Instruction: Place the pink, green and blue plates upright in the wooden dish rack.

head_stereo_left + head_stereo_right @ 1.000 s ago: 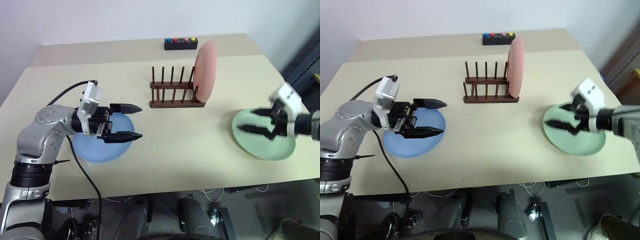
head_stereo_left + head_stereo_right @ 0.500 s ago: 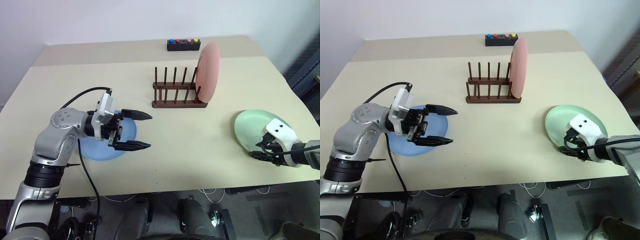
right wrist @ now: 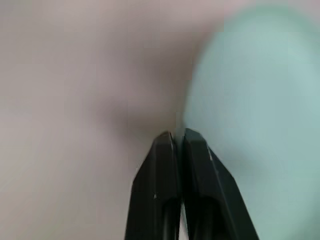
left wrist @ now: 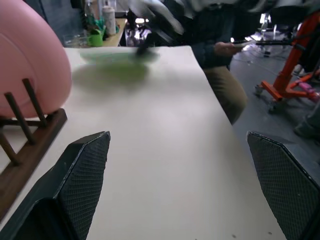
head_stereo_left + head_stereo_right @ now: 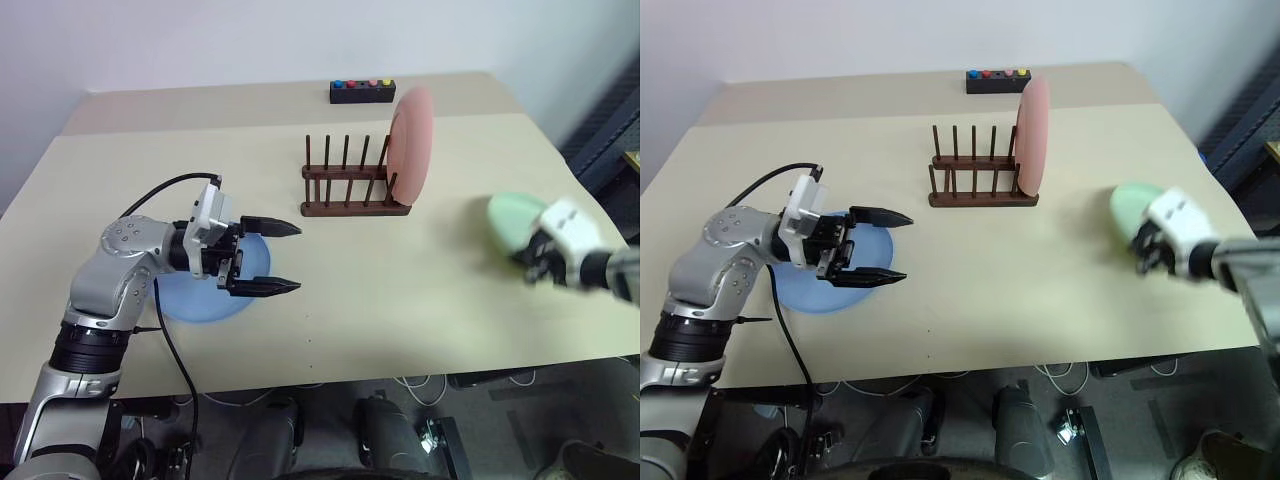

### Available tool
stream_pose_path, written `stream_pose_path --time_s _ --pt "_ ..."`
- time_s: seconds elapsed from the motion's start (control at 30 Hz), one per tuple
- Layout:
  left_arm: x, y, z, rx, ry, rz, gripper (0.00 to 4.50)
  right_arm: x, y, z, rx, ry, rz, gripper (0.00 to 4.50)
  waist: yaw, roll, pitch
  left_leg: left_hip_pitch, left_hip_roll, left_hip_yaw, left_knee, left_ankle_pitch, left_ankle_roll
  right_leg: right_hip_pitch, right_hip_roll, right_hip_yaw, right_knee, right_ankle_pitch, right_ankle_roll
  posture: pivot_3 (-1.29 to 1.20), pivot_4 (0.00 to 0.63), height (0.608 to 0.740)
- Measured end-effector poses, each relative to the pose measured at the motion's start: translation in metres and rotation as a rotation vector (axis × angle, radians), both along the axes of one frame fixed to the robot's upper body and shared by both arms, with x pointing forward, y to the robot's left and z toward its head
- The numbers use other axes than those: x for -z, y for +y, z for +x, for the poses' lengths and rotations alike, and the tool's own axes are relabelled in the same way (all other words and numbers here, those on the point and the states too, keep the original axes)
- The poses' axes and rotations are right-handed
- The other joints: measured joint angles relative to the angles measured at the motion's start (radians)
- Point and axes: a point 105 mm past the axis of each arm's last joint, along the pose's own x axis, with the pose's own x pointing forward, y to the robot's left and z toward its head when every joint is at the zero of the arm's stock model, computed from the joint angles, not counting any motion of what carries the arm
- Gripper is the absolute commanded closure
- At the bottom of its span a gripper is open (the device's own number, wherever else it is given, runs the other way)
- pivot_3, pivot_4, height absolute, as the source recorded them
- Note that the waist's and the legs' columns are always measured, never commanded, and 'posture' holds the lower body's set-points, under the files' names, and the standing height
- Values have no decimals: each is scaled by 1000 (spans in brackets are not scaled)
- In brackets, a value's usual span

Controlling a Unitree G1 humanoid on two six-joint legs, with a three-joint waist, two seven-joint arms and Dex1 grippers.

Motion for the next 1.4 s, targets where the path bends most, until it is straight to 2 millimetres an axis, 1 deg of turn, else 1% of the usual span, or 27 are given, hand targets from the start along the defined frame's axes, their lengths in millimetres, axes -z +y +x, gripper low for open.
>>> stream_pose_path --time_s 0.03,0.07,0.1,0.13,0.17,0.23,0.3,0.37,0.43,0.5,0.57,0.63,0.7,0.77,0.8,0.97,1.13,1.27,1.4 --pt "-3 0 2 -8 -12 -10 0 -27 -2 8 23 -113 14 4439 1 0 0 0 0 0 -2 2 -4 -1 0 0 0 0 0 0 150 740" --pt "-5 1 5 -21 -20 -19 0 -50 0 13 26 -214 58 4439 2 0 0 0 1 -1 -3 3 -5 -1 1 -1 0 0 0 0 150 740" --pt "-7 2 9 -39 -26 -36 0 -74 7 17 2 -318 133 4439 2 0 0 -1 2 -1 -4 3 -6 -2 2 -1 -1 0 0 0 150 740" --pt "-11 3 12 -58 -36 -58 0 -93 19 19 -48 -406 206 4439 2 0 0 -2 2 -1 -4 3 -6 -3 2 -1 -1 0 0 0 150 740" --pt "-14 5 16 -79 -46 -71 0 -109 34 20 -115 -483 317 4439 1 0 0 -2 2 -1 -4 3 -6 -3 2 -1 -1 0 0 0 150 740" --pt "-20 7 20 -103 -67 -87 0 -137 61 19 -264 -590 562 4439 -9 0 0 -2 1 -1 -2 3 -6 -3 1 0 0 0 0 0 150 740" --pt "-24 12 22 -128 -91 -98 0 -164 83 12 -419 -659 788 4439 -11 0 0 -3 1 -1 -2 3 -6 -3 1 0 0 0 0 0 150 740" --pt "-24 18 23 -151 -94 -95 0 -186 99 0 -565 -689 944 4439 -9 0 0 -3 1 -2 -2 3 -6 -3 0 -1 0 0 0 0 150 740" --pt "-20 23 23 -176 -80 -90 0 -199 113 -12 -703 -677 1054 4439 -10 0 0 -3 1 -2 -2 3 -6 -3 0 0 0 0 0 0 150 740" --pt "-16 25 22 -190 -69 -90 0 -198 127 -20 -823 -606 1139 4439 -11 0 0 -3 1 -2 -2 2 -3 -3 0 0 0 0 0 0 150 740" --pt "-14 26 19 -201 -69 -90 0 -187 144 -24 -919 -479 1173 4439 -12 0 0 -3 1 -2 -2 1 -1 -3 0 0 0 0 0 0 150 740" --pt "-14 29 15 -215 -70 -79 0 -168 163 -25 -963 -348 1161 4439 -14 1 0 -3 1 -2 -2 1 -1 -3 0 0 1 0 0 0 150 740" --pt "-15 29 12 -212 -69 -81 0 -144 178 -22 -962 -239 1124 4439 -13 1 0 -3 1 -2 -2 1 -1 -4 0 0 1 0 0 0 150 740" --pt "-14 30 11 -221 -65 -79 0 -126 190 -18 -958 -162 1105 4439 -15 1 0 -3 1 -2 -2 1 -1 -4 0 0 1 0 0 0 150 740" --pt "-13 32 10 -226 -58 -74 0 -122 193 -16 -952 -147 1109 4439 -14 1 0 -3 1 -2 -2 1 -1 -4 0 0 1 0 0 0 150 740" --pt "-15 34 9 -237 -56 -87 0 -117 200 -8 -924 -173 1115 4439 -14 1 0 -3 1 -2 -2 1 -1 -4 0 0 1 0 0 0 150 740" --pt "-18 33 8 -238 -68 -90 0 -97 204 9 -848 -144 1123 4439 -14 1 0 -3 1 -2 -2 1 -2 -4 0 0 1 0 0 0 150 740" --pt "-18 34 8 -245 -71 -83 0 -83 208 16 -802 -130 1101 4439 -15 1 0 -3 1 -2 -2 1 -2 -5 1 0 1 0 0 0 150 740" --pt "-17 34 7 -246 -65 -72 0 -71 206 25 -751 -129 1112 4439 -15 1 0 -3 1 -2 -2 1 -2 -5 1 0 1 0 0 0 150 740"
